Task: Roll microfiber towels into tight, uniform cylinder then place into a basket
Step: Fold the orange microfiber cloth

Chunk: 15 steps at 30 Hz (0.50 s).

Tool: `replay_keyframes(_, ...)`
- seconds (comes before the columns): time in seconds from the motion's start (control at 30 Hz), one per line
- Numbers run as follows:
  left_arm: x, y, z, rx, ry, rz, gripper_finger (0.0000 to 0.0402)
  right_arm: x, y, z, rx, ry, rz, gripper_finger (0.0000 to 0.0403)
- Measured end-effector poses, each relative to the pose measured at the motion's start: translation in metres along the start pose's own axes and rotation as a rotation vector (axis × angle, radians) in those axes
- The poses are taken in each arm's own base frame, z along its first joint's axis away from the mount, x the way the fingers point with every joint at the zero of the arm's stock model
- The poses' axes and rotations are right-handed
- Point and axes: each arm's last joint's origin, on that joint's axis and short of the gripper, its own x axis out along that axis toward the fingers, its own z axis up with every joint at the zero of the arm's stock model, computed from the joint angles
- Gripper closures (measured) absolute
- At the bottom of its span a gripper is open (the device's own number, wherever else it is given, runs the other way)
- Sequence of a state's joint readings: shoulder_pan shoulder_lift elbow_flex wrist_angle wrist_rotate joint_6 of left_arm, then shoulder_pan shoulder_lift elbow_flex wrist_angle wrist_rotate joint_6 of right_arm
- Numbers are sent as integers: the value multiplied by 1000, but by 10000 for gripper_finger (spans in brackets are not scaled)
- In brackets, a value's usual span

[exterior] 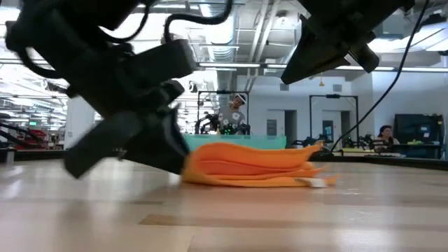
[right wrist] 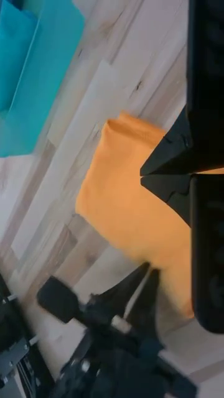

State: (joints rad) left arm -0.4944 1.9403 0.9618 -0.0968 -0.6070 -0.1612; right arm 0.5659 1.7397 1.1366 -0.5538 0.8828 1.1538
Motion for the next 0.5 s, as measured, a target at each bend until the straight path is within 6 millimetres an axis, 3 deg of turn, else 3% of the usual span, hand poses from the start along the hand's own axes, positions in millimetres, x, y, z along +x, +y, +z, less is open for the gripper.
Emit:
replay_keyframes(0.23,-38,5,-6,184,85,-51,346,0,0,0,-1,2,1,383)
replay_keyframes(0.5,-65,-2,9,13,-69,-95,346,0,0,0,1,5,5,383)
